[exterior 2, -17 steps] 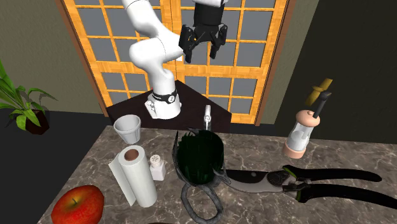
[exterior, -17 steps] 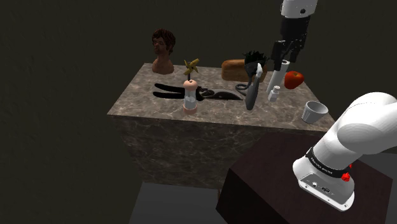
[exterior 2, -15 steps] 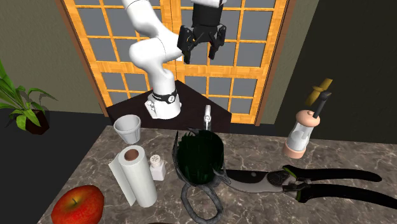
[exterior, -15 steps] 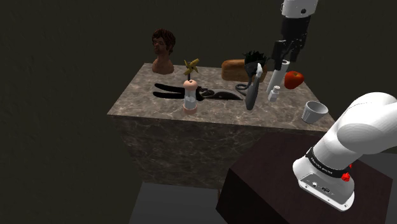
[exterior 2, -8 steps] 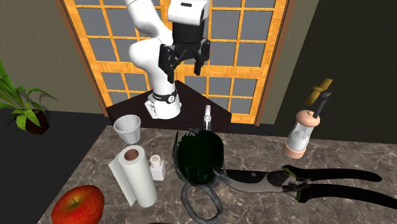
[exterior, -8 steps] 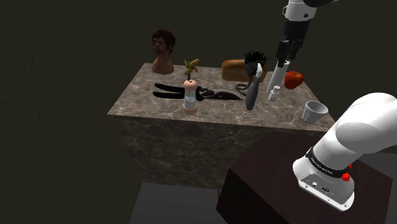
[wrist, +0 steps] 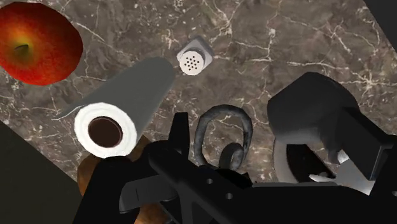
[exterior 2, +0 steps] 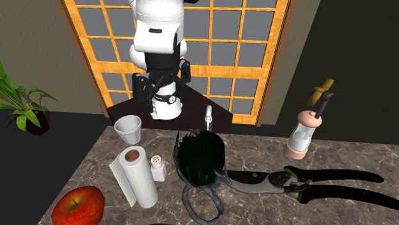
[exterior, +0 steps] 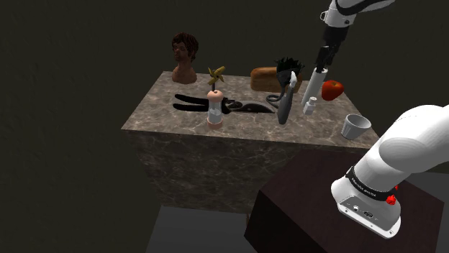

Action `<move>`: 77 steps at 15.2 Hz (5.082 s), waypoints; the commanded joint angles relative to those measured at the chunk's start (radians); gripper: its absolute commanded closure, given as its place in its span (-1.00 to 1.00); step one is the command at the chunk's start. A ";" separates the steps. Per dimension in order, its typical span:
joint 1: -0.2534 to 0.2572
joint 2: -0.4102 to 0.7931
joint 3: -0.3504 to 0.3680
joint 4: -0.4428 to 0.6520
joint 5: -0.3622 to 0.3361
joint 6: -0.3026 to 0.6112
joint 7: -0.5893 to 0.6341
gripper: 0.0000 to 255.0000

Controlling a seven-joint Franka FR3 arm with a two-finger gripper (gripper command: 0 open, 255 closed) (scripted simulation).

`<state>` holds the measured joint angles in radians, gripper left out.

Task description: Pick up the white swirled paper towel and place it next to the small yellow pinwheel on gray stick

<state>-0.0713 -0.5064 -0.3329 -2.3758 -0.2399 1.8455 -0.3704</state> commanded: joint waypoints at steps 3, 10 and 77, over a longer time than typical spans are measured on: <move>0.006 0.121 -0.093 0.067 0.010 0.087 -0.144 -1.00; 0.026 0.383 -0.236 0.244 0.137 0.197 -0.426 -1.00; 0.035 0.373 -0.215 0.688 0.145 -0.255 -0.441 1.00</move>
<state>-0.0357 -0.1380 -0.5463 -1.7090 -0.0973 1.6076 -0.8067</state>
